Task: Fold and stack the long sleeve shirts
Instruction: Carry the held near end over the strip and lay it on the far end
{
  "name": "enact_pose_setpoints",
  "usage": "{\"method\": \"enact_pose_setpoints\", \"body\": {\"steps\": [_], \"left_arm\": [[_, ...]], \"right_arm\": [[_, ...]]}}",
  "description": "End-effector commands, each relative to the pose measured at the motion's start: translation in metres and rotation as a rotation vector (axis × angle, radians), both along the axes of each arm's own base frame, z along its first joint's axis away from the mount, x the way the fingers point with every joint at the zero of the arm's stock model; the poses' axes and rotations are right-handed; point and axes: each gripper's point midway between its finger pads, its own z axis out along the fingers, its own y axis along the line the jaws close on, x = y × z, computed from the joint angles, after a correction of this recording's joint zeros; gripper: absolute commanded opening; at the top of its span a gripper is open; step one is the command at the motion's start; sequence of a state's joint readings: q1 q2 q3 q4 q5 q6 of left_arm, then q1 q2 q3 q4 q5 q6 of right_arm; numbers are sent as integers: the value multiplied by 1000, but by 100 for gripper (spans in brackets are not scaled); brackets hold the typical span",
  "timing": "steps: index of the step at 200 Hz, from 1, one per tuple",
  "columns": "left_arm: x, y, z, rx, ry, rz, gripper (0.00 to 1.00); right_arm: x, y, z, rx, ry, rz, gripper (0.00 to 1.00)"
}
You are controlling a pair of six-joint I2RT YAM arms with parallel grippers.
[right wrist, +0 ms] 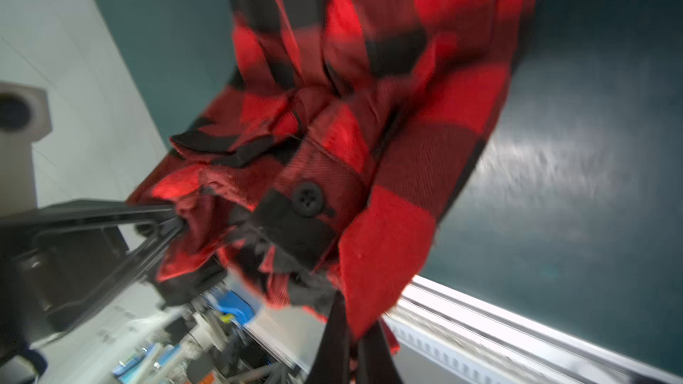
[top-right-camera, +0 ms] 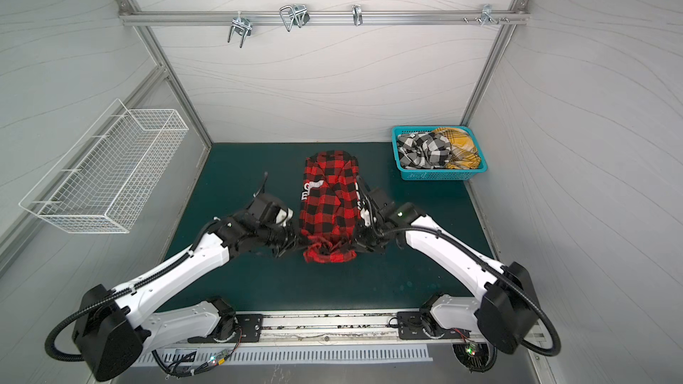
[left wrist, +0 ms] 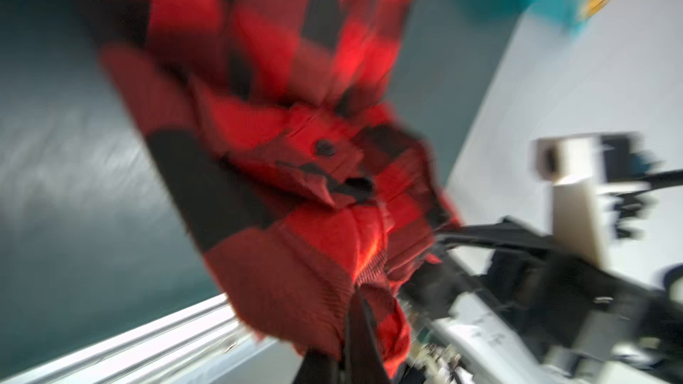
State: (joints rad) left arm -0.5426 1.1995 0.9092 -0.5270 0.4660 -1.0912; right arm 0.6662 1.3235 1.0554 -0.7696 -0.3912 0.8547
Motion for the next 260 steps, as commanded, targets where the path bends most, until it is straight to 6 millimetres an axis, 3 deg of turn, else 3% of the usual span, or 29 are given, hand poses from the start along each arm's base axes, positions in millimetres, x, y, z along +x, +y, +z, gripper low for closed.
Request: {"method": "enact_pose_setpoints", "body": {"steps": [1,23,42,49,59,74,79,83,98,107,114,120,148,165,184,215,240,260], "left_arm": [[73,4,30,2,-132,49,0],[140,-1,23,11,-138,49,0],[196,-3,-4,15,-90,56,0],[216,0,-17,34,-85,62,1],[245,11,-37,85,-70,88,18],[284,27,-62,142,-41,118,41],[292,33,-67,149,-16,123,43],[297,38,-70,158,-2,125,44],[307,56,-62,191,-5,160,45],[307,65,-46,213,-46,179,50],[302,69,-38,239,-63,180,67],[295,71,-26,252,-77,174,75],[236,54,0,314,-103,95,73],[190,32,-14,313,-68,18,64],[167,19,-35,304,-47,-12,57],[166,0,-75,262,58,-71,51],[168,-4,-101,302,106,-105,51],[157,2,-124,328,166,-105,48]], "right_arm": [[50,-1,18,17,-53,9,5],[121,1,18,49,-60,-33,5],[182,13,4,96,-43,-47,10],[205,19,-1,113,-41,-44,17],[236,27,-17,134,-17,-37,29],[271,23,-35,97,-4,-40,52],[278,21,-39,92,4,-45,57],[283,20,-43,93,5,-48,69],[291,16,-33,117,-26,-41,78],[290,8,-25,89,-64,-34,80],[285,2,-13,67,-97,-29,82],[278,-3,-7,47,-112,-28,82],[231,-18,-3,-49,-140,-24,80],[207,-16,-13,-107,-160,10,74],[190,5,-33,-106,-141,80,58],[187,34,-59,-155,-152,179,40],[189,27,-95,-211,-106,158,35],[167,17,-130,-252,-9,165,26]]}}
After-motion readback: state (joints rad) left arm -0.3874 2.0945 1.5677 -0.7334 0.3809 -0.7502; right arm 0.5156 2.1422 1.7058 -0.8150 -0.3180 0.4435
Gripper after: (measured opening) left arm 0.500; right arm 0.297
